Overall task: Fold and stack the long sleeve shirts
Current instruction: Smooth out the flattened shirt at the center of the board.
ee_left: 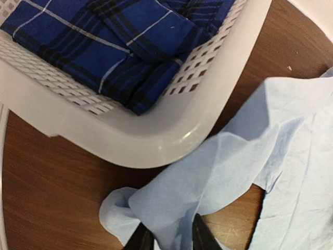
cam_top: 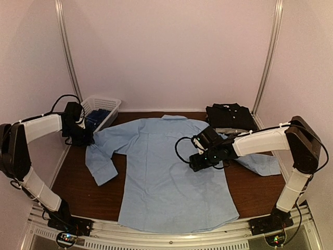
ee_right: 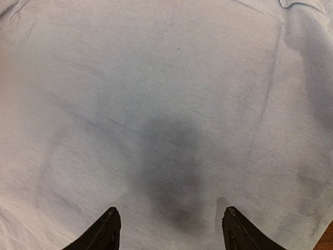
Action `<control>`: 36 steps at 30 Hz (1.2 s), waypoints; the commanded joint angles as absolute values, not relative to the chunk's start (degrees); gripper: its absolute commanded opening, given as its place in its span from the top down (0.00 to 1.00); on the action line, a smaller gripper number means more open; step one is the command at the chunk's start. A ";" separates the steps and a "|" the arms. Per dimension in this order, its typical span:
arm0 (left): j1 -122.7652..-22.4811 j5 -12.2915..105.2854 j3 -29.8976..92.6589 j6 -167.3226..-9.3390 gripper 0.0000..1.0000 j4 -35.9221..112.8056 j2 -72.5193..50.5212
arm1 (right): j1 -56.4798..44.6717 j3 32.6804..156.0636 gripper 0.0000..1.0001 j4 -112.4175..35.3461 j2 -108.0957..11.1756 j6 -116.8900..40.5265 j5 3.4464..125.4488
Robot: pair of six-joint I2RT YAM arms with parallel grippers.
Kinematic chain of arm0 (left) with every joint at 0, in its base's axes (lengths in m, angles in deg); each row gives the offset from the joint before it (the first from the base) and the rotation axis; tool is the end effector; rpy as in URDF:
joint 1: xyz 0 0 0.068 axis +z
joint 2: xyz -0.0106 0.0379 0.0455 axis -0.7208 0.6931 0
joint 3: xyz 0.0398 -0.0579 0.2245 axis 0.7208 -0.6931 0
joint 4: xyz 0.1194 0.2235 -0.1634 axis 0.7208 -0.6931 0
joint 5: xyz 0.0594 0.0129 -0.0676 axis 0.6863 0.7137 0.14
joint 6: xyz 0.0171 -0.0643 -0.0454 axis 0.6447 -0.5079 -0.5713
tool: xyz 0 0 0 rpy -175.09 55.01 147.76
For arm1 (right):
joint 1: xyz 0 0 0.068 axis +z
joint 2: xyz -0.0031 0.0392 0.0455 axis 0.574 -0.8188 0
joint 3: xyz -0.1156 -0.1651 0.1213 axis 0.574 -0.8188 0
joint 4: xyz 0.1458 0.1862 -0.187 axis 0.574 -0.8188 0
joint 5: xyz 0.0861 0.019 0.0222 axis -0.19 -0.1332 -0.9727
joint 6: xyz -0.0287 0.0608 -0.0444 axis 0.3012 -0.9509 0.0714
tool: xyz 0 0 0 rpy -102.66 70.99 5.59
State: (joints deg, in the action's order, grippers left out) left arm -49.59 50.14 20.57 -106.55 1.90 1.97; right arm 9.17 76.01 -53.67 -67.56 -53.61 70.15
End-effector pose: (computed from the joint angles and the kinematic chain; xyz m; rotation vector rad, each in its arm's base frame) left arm 0.3643 -0.0277 0.1353 -0.5818 2.6074 -0.2977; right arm 0.2749 0.2706 0.0605 -0.5203 2.6151 0.4479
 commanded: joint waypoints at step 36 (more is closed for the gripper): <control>-80.14 50.49 23.39 -115.81 0.19 20.86 18.64 | -15.03 68.15 0.25 -50.71 -48.72 -59.21 68.80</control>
